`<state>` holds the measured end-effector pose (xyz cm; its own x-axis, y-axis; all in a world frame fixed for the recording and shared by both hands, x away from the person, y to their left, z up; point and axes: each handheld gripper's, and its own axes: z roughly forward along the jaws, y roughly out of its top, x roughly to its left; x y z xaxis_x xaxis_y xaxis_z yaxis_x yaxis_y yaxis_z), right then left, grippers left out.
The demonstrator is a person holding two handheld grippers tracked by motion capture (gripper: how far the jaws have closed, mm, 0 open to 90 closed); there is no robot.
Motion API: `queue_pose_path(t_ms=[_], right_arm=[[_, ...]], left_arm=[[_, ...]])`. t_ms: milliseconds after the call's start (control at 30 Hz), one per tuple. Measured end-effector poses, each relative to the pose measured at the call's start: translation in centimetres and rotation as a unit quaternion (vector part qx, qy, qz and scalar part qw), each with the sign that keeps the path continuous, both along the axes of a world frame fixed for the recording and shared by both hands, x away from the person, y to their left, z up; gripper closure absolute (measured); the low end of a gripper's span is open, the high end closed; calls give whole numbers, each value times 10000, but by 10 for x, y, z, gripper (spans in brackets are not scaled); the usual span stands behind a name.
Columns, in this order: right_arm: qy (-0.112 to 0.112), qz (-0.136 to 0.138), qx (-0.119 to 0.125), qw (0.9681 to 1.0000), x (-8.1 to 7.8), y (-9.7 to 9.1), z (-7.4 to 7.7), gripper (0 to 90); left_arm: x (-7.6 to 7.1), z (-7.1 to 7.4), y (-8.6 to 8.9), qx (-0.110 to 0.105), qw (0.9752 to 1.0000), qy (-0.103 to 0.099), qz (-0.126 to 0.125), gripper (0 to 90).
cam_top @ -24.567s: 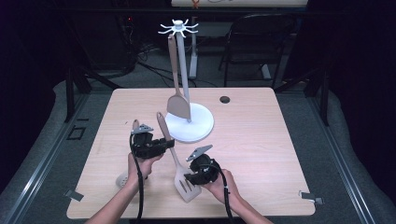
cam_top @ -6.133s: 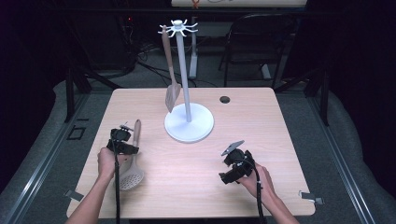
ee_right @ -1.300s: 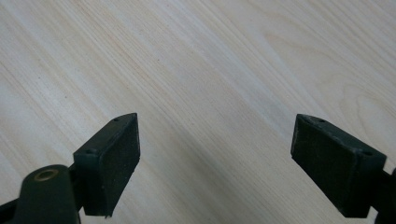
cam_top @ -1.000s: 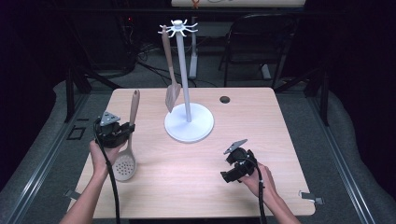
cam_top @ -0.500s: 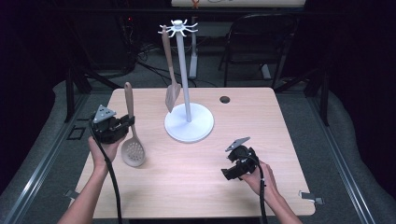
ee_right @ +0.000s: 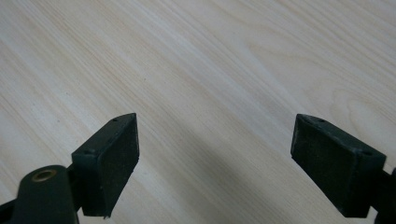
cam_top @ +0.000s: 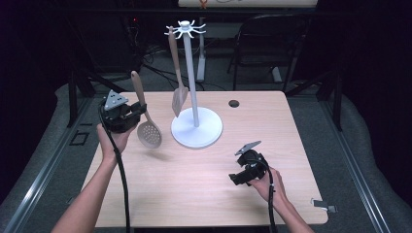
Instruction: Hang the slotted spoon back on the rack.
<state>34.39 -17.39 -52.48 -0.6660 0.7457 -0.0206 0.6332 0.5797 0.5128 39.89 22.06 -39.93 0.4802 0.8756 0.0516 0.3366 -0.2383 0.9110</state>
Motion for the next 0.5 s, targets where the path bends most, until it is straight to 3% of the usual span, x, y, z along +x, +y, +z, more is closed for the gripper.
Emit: queue_pose_path(t_ms=[300,500], right_arm=[[-27,14,-151,9999,-1,0,0,150],[-37,-52,-117,9999,1,-4,-1,150]], left_arm=[[7,9,-10,50,10000,-24,-72,762],[7,15,-18,100,9998,-42,-140,762]])
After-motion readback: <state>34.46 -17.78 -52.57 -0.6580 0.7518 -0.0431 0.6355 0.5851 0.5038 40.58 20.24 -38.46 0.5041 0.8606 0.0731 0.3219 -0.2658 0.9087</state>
